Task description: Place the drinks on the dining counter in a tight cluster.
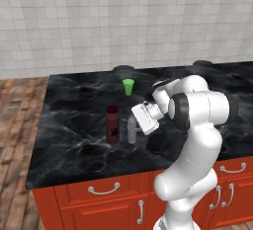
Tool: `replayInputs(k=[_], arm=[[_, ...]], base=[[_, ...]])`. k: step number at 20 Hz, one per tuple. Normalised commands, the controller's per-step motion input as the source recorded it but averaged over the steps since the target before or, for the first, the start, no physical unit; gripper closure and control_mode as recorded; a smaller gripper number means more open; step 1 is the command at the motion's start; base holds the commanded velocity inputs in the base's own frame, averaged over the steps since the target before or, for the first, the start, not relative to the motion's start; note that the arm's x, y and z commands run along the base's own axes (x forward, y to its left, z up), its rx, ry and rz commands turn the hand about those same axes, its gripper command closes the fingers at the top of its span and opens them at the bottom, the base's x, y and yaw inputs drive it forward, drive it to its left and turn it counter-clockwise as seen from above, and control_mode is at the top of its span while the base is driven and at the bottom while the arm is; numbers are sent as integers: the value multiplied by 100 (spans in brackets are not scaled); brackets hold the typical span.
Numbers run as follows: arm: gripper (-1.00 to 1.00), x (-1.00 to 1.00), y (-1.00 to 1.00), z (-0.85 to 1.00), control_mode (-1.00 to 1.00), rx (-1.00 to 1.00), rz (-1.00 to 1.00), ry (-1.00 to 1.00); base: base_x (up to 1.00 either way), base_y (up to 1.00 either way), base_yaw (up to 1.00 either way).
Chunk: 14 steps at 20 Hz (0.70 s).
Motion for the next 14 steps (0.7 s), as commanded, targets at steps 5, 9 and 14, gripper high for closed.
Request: replayInputs(k=[5,9,14], arm=[[100,28,6,-18,-100,0,0,0],[100,26,7,-21,-100,0,0,0],[100,21,5,-21,-100,0,0,0]], base=[[0,0,0],[0,0,0],[0,0,0]])
